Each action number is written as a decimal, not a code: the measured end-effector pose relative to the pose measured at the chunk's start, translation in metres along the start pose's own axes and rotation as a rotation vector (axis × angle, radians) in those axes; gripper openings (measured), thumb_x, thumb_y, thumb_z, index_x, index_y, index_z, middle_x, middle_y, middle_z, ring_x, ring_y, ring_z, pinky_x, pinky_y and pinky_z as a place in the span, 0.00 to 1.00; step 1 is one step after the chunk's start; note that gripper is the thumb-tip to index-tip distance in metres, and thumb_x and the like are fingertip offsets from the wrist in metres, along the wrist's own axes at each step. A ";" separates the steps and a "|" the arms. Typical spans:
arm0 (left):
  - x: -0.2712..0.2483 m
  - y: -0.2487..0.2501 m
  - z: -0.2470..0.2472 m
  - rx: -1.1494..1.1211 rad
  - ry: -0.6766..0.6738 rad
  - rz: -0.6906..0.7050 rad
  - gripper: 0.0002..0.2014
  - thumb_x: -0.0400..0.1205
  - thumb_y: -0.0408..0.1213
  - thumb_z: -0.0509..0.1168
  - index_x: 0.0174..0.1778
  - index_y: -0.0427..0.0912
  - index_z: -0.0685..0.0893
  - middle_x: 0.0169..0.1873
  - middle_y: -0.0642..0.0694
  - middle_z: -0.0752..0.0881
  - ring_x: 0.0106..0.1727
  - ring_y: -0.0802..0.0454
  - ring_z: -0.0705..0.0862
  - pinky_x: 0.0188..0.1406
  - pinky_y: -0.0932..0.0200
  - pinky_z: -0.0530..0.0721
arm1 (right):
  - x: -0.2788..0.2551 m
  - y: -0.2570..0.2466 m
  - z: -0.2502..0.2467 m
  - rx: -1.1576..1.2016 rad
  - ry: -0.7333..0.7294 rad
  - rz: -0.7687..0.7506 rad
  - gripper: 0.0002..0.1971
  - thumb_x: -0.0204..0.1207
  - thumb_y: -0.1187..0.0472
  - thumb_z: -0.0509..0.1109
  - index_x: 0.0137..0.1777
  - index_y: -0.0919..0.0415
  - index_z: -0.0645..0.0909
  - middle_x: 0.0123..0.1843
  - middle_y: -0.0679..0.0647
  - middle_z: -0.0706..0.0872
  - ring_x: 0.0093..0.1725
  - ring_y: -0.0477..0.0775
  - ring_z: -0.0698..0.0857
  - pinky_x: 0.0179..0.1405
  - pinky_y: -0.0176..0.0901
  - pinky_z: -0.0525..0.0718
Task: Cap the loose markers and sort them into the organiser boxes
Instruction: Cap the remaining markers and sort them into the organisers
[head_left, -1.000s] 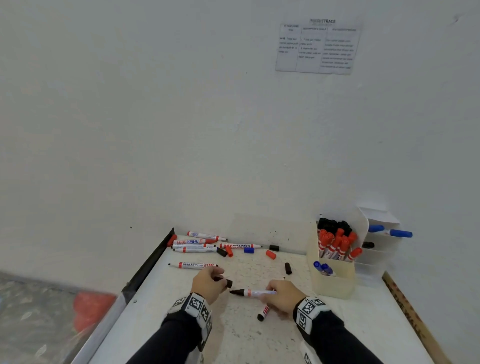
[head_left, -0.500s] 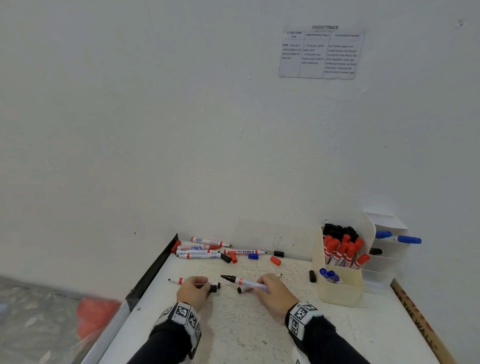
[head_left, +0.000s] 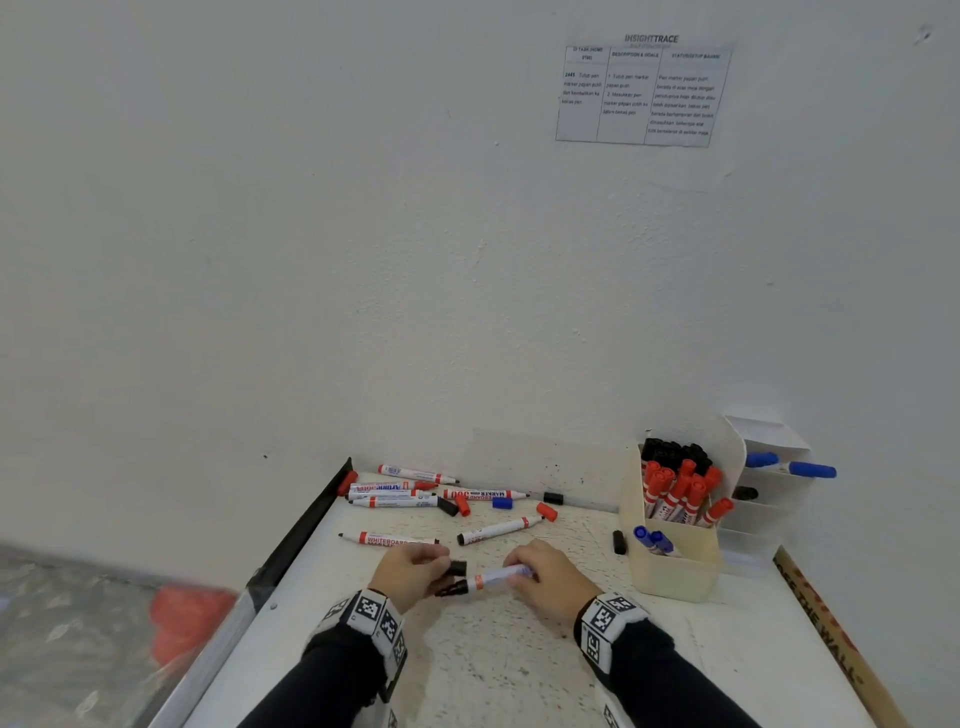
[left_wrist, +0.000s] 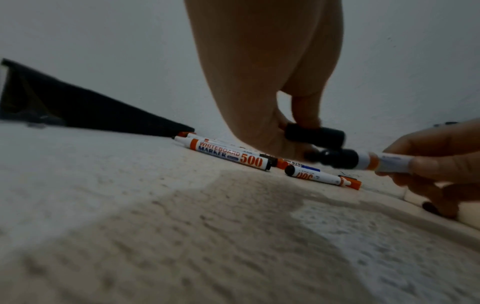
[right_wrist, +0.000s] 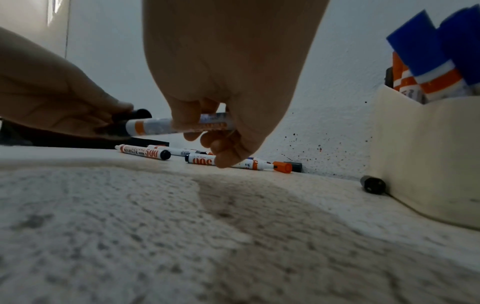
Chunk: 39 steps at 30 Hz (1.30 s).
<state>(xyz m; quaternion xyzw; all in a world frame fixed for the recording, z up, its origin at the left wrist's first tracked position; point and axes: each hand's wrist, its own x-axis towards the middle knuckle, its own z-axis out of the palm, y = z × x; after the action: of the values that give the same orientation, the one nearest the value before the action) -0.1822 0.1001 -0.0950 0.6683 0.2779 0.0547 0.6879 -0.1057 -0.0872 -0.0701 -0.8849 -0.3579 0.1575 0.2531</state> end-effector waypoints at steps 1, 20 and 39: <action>-0.001 0.000 0.003 0.098 -0.005 0.026 0.06 0.80 0.25 0.64 0.49 0.36 0.84 0.49 0.38 0.85 0.46 0.47 0.87 0.49 0.58 0.88 | 0.000 -0.002 0.000 0.003 0.013 -0.003 0.05 0.79 0.56 0.62 0.45 0.44 0.73 0.43 0.41 0.71 0.43 0.41 0.72 0.43 0.29 0.70; -0.028 0.017 0.013 0.320 -0.086 -0.045 0.12 0.84 0.31 0.54 0.40 0.35 0.81 0.31 0.42 0.80 0.20 0.55 0.75 0.20 0.64 0.74 | -0.017 -0.006 -0.005 0.007 0.036 -0.018 0.05 0.81 0.50 0.59 0.53 0.41 0.75 0.39 0.37 0.74 0.41 0.41 0.74 0.47 0.37 0.71; -0.043 0.014 0.103 0.561 -0.102 0.532 0.16 0.86 0.43 0.53 0.69 0.45 0.65 0.47 0.48 0.77 0.45 0.56 0.78 0.52 0.58 0.77 | -0.067 0.025 -0.041 0.236 -0.022 0.144 0.18 0.85 0.51 0.50 0.37 0.48 0.77 0.26 0.45 0.73 0.25 0.42 0.71 0.31 0.32 0.71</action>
<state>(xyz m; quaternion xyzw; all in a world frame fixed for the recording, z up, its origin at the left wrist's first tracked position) -0.1673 -0.0099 -0.0736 0.8810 0.0642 0.1199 0.4531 -0.1201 -0.1642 -0.0438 -0.8706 -0.2753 0.2257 0.3395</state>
